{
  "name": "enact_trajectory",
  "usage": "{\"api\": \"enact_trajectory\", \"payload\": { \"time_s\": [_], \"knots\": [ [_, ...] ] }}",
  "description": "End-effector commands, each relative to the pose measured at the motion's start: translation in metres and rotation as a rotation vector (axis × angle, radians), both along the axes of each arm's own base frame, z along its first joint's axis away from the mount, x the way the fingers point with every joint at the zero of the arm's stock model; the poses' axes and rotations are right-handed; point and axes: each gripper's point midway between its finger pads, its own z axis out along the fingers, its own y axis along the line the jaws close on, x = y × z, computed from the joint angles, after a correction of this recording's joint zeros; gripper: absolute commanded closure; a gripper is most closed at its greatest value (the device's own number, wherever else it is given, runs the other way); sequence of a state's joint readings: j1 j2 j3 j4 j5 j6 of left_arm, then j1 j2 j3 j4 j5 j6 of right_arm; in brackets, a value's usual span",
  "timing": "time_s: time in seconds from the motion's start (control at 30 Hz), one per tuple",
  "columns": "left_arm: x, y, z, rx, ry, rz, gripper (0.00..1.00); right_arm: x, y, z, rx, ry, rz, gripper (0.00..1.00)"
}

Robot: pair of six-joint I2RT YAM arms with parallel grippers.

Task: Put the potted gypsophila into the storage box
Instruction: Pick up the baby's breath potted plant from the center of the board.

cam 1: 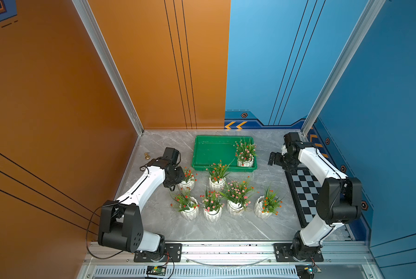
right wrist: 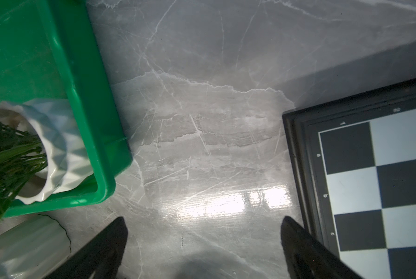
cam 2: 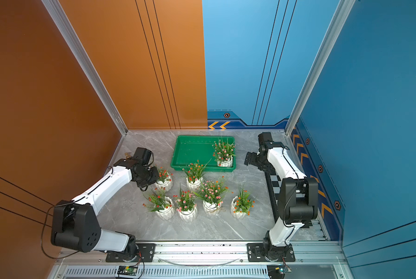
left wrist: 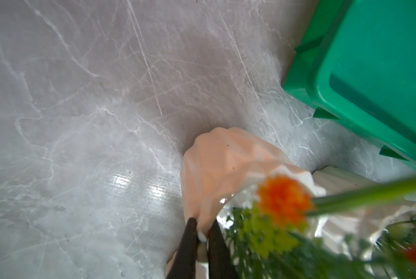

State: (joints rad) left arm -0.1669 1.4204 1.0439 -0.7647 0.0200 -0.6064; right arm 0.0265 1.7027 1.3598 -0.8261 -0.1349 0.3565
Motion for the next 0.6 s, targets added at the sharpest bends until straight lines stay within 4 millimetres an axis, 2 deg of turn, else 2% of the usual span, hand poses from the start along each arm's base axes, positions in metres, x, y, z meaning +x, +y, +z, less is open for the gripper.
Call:
{"api": "enact_trajectory", "payload": {
  "time_s": [0.0,0.27,0.57],
  "knots": [
    [0.006,0.006,0.027,-0.016,-0.07,-0.003,1.0,0.001,0.001,0.013,0.008,-0.037,0.009,0.0],
    [0.007,0.027,0.048,-0.019,-0.097,0.019,1.0,0.004,0.003,0.015,0.013,-0.041,0.013,0.0],
    [0.033,0.028,0.089,-0.053,-0.169,0.01,1.0,0.009,0.008,0.015,0.024,-0.042,0.024,0.0]
  ]
}}
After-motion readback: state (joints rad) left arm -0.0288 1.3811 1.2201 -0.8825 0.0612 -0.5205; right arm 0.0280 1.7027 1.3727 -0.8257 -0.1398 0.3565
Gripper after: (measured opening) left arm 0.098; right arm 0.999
